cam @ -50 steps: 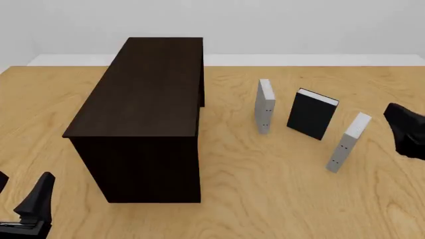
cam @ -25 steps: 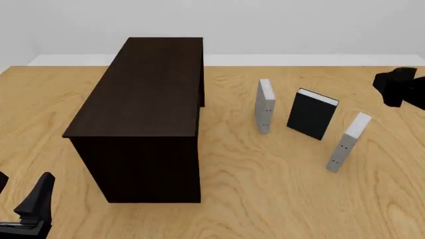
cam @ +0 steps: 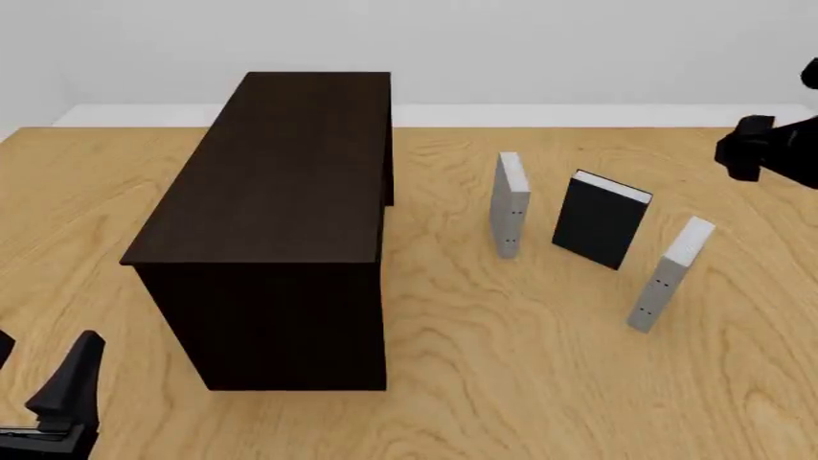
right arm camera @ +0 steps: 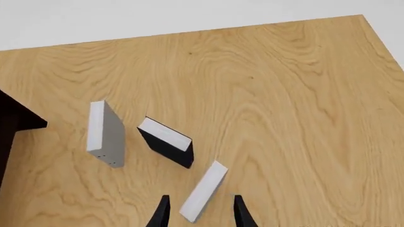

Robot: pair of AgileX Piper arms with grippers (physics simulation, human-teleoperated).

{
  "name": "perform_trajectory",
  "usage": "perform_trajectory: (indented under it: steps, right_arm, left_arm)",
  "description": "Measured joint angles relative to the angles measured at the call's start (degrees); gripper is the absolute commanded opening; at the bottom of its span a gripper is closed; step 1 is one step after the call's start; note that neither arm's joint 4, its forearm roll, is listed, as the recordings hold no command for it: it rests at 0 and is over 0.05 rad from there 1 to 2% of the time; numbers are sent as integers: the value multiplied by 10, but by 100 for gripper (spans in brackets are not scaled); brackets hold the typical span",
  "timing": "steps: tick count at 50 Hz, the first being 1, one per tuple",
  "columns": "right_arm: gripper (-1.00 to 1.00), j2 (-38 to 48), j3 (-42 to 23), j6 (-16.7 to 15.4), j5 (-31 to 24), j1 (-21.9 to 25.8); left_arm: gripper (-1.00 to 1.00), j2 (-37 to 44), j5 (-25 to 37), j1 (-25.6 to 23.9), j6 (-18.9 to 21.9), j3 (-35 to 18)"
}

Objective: Pick up the book on the right and place it under the cabinet shelf.

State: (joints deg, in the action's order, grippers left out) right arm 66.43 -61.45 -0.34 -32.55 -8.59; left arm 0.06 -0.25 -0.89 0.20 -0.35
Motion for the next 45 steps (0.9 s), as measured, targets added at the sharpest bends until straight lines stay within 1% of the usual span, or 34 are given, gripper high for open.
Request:
perform_trajectory:
  steps: [11,30,36,45]
  right_arm:
    - [100,50,-17,-1,-1,-7]
    - [100,74,-30,-1,-7,-9]
    - [100,85,-51,-4,-33,-8]
    - [100,107,-101,-6,-95,-10]
  left_arm:
    - [100,0,-2,0,1,0]
    - [100,0,-2,0,1,-1]
    - [100,0,-3,0,1,-1]
    - [100,0,-3,0,2,-1]
